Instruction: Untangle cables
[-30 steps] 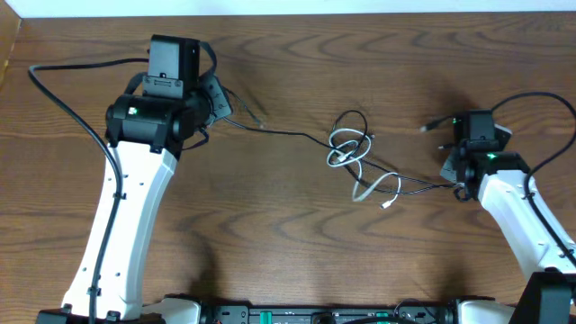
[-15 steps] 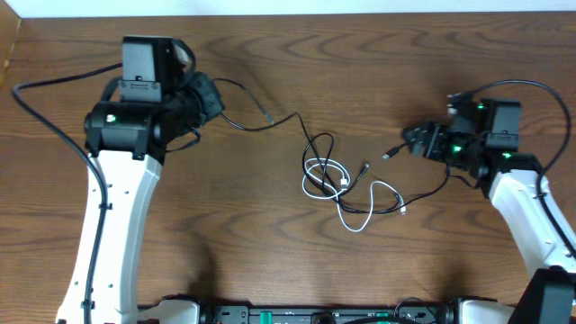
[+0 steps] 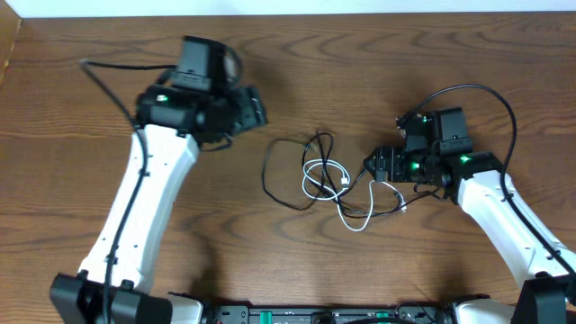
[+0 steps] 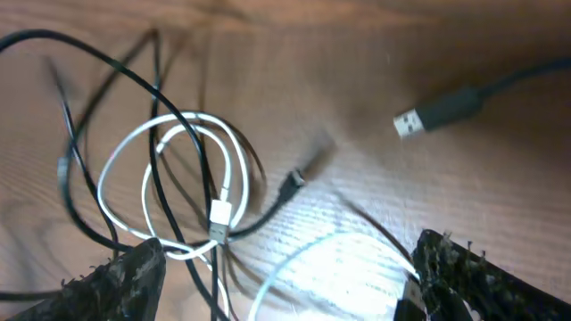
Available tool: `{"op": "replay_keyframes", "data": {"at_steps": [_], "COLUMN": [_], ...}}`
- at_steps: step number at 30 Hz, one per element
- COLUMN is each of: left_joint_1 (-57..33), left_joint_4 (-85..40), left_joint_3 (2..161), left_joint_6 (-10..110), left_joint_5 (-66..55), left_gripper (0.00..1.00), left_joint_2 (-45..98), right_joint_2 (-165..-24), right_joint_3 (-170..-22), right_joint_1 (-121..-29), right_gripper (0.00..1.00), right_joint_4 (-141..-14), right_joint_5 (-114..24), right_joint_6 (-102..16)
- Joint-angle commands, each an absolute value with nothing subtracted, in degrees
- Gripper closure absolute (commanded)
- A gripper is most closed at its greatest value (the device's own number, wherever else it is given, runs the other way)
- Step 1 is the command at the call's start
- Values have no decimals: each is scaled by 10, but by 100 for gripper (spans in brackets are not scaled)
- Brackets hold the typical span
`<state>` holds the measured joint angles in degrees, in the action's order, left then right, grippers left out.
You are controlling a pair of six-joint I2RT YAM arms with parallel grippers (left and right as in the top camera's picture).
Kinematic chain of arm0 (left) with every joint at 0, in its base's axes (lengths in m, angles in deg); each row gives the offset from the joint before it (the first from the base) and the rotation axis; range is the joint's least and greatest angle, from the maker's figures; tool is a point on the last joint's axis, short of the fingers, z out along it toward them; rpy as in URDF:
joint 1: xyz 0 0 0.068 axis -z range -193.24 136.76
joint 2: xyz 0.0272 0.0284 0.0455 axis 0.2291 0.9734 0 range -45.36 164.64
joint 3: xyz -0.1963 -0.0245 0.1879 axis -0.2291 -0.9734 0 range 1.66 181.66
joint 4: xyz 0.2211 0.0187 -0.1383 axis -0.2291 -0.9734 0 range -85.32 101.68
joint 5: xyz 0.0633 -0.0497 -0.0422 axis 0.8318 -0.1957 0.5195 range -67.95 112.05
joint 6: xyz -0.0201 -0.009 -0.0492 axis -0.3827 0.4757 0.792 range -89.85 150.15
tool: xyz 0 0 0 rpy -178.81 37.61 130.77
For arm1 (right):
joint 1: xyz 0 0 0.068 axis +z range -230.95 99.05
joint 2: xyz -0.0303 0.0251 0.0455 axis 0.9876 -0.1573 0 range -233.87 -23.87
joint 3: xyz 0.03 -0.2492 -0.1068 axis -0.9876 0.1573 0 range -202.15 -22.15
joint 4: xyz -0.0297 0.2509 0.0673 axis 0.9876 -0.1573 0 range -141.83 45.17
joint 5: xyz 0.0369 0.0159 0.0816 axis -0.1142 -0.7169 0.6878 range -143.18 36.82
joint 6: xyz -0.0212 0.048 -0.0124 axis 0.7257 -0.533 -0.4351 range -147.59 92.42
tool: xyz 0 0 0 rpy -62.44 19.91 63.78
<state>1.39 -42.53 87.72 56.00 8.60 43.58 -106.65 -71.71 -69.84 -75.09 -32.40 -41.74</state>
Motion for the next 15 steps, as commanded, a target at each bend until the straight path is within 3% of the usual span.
{"op": "replay_keyframes", "data": {"at_steps": [1,4,8,12,15], "left_joint_1": [75,125,180,227,245], "left_joint_4": [-429,-426,-417,-398,-396], "left_joint_3": [872,872,872,872,872], "left_joint_6": [527,527,527,527,527], "left_joint_5": [79,79,72,73,101], "left_gripper": [27,28,36,37,37], "left_joint_2": [462,492,526,556,579], "right_joint_2": [-1066,-1066,-1066,-1066,-1066], "right_joint_3": [-722,-722,-722,-722,-722], "right_joint_1": [-685,-669,-653,-647,-647], "right_gripper": [17,22,25,26,32], "right_joint_4": [-784,-829,-868,-878,-879], "right_joint_5": [-342,-341,-341,-339,-335], "right_joint_6": [-408,-408,-408,-408,-408]}}
